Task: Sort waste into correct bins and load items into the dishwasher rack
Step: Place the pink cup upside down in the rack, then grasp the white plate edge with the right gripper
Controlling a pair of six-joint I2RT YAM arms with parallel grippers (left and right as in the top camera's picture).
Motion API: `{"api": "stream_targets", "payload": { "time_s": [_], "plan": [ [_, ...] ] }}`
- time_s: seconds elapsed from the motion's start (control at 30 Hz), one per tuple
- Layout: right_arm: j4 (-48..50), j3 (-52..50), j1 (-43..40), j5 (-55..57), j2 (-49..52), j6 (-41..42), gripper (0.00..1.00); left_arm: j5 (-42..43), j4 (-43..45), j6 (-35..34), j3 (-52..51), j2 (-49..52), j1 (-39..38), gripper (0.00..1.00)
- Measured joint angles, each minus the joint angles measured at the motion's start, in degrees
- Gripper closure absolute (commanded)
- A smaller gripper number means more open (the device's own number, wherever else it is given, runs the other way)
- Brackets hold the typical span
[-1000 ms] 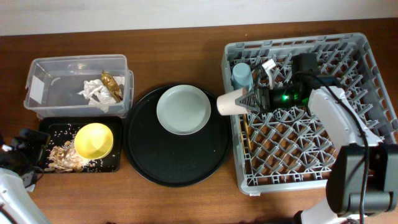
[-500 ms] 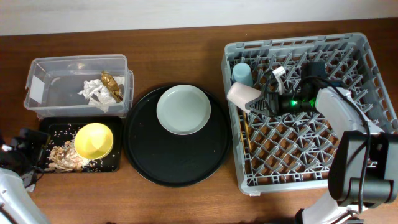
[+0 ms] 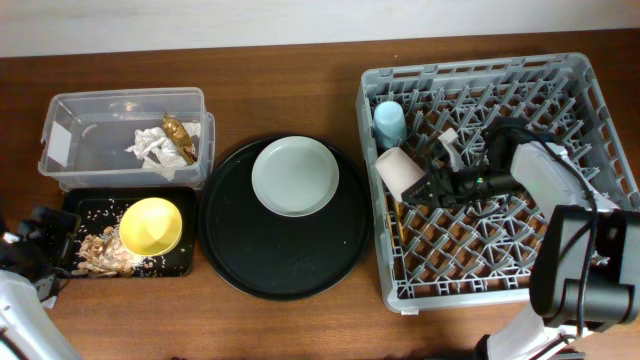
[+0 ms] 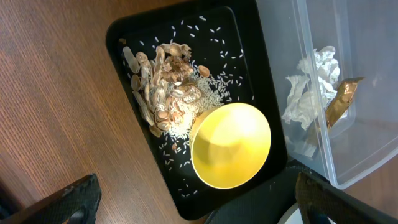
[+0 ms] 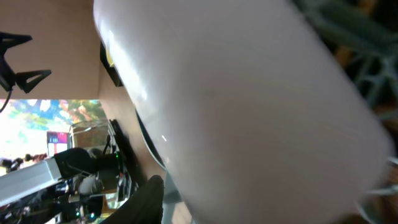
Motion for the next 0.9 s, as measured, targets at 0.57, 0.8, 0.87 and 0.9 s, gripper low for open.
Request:
{"api": "stream_targets", "payload": {
  "time_s": [0.57, 0.8, 0.87, 0.9],
  "plan": [
    [4.3, 2.3, 11.3, 32.1, -40.2, 19.3, 0.56, 0.0, 0.0, 0.0, 0.0, 0.0, 0.0, 0.01],
    [24.7, 2.6, 45.4, 55.6, -16.3, 32.0, 0.52, 0.0, -0.2, 0.0, 0.0, 0.0, 0.0, 0.01],
    [34.8, 2.8, 49.3, 56.7, -4.7, 32.6, 0.7, 0.0, 0.1, 0.0, 0.0, 0.0, 0.0, 0.01],
    [40.4, 2.7, 49.9, 56.6, 0.3, 32.7, 0.83, 0.0, 0.1, 0.0, 0.0, 0.0, 0.0, 0.01]
  ]
}}
